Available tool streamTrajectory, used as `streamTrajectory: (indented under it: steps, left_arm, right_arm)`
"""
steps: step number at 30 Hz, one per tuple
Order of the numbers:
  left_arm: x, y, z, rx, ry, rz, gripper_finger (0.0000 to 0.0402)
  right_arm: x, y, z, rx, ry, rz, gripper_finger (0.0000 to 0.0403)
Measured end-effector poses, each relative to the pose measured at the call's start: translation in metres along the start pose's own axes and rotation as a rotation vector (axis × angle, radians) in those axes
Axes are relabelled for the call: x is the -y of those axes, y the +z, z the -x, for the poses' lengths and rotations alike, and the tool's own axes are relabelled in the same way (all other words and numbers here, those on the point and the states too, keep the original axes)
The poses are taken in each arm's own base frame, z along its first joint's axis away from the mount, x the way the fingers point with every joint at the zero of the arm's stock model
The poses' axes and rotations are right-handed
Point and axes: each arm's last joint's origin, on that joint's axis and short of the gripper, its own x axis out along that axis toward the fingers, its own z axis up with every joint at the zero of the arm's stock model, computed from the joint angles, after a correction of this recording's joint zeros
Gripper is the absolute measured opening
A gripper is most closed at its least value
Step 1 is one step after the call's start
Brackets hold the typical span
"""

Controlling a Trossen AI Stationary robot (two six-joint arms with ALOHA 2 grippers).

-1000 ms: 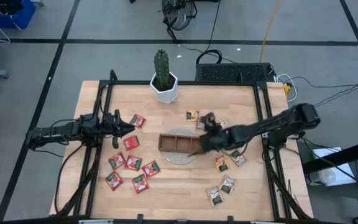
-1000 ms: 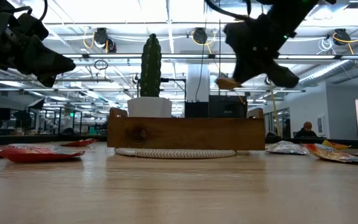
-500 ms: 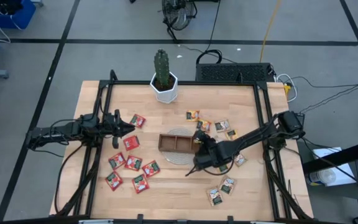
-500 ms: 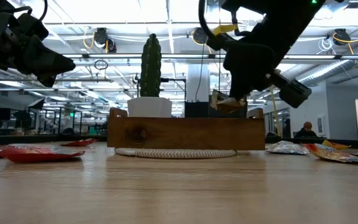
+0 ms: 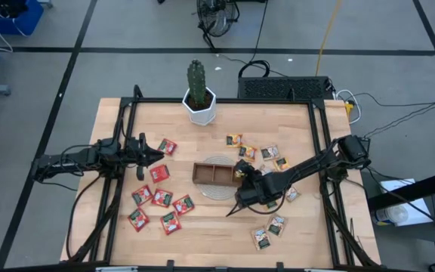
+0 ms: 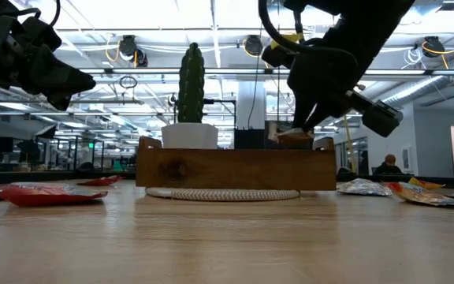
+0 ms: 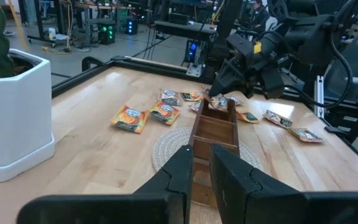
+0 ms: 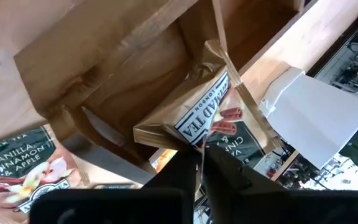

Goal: Pick & Place Tea
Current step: Put the brown tea bag into the right section of the wooden organizer

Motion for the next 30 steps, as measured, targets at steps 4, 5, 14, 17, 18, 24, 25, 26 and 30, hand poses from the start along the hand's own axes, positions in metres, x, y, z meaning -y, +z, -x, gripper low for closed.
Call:
streamTrajectory:
  steps: [4, 5, 14, 17, 18, 24, 25, 26, 30]
  left_arm:
    - [0.000, 0.000, 0.000, 0.000, 0.000, 0.000, 0.0058]
    - [0.000, 0.000, 0.000, 0.000, 0.000, 0.000, 0.0058]
    - [0.000, 0.000, 0.000, 0.000, 0.000, 0.000, 0.0058]
    - [0.000, 0.000, 0.000, 0.000, 0.000, 0.000, 0.0058]
    - [0.000, 0.000, 0.000, 0.000, 0.000, 0.000, 0.0058]
    - [0.000, 0.000, 0.000, 0.000, 0.000, 0.000, 0.0058]
    - [0.000, 0.000, 0.000, 0.000, 0.000, 0.000, 0.0058]
    - [0.000, 0.000, 0.000, 0.000, 0.000, 0.000, 0.0058]
    - [0.000, 0.000, 0.000, 0.000, 0.000, 0.000, 0.0058]
  right_arm:
    - [0.002, 0.001, 0.000, -0.008, -0.034, -0.016, 0.0045]
    - [0.002, 0.001, 0.000, -0.005, -0.037, -0.020, 0.0052]
    - [0.004, 0.000, 0.000, -0.036, -0.077, -0.030, 0.0123]
    - [0.008, 0.001, 0.002, -0.101, -0.197, -0.058, 0.0135]
    - [0.011, 0.001, 0.005, -0.118, -0.253, -0.090, 0.0138]
    - [0.046, -0.009, 0.035, 0.079, -0.379, -0.454, 0.0132]
    - [0.054, -0.014, 0.040, 0.146, -0.366, -0.535, 0.0130]
    - [0.061, -0.021, 0.045, 0.214, -0.344, -0.621, 0.0129]
    - [0.088, -0.050, 0.042, 0.406, -0.067, -0.910, 0.0128]
